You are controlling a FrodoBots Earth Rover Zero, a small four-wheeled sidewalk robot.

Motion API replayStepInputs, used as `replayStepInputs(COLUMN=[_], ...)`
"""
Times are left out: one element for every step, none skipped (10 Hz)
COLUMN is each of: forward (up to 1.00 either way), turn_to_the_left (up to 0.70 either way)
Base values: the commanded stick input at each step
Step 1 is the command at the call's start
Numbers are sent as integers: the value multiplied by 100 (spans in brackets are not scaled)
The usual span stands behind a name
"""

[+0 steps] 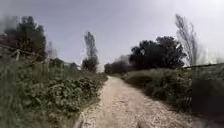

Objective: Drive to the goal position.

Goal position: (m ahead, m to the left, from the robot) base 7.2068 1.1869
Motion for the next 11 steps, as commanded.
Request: replayStepInputs(forward=[100, 100, 100, 100, 100, 100, 100, 100, 100, 100, 100], turn_to_the_left=[0, 0, -4, -23, -16, 0, 0, 0, 0, 0, 0])
